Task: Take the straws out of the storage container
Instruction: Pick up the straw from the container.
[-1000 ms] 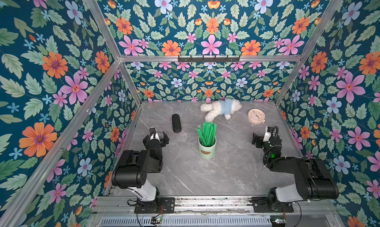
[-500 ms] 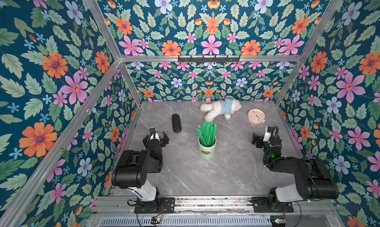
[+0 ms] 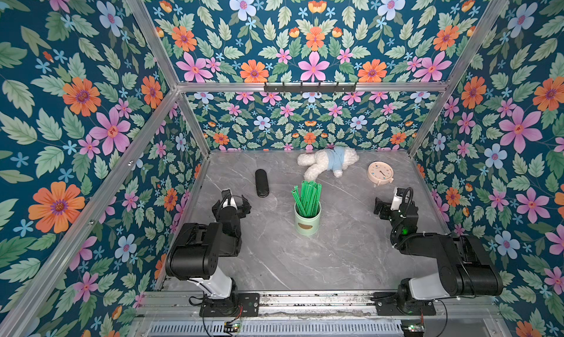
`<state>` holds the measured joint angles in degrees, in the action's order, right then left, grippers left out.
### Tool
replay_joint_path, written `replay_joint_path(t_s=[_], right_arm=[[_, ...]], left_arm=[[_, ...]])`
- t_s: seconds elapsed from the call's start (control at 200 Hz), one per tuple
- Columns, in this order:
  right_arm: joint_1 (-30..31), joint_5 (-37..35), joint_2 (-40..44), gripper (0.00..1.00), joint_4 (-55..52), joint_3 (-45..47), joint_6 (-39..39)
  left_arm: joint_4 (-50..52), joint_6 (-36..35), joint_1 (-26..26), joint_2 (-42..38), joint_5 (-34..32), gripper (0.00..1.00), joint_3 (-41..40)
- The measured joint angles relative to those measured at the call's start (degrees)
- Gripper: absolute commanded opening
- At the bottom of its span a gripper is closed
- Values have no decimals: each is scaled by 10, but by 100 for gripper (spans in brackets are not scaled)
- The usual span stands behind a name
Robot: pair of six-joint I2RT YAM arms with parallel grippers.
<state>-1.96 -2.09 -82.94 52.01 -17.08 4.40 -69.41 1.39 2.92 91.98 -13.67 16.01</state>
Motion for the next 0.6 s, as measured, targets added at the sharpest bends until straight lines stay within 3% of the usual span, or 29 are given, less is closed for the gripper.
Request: replay_joint_path(t_s=[0.155,0.325,0.46,0.6], right_arm=[[0,0,2,99,-4,-1,0],[0,-13,95,99,-149,-73,14],[0,-59,185,99,-325,-161,84],[-3,-106,287,99,-485,-175,176]], left_arm=[[0,0,0,0,0,100,-1],[40,0,6,-37,-15,100,12],[196,24,24,-123,-71,100,109],[445,180,23,-186,-155,100,258]])
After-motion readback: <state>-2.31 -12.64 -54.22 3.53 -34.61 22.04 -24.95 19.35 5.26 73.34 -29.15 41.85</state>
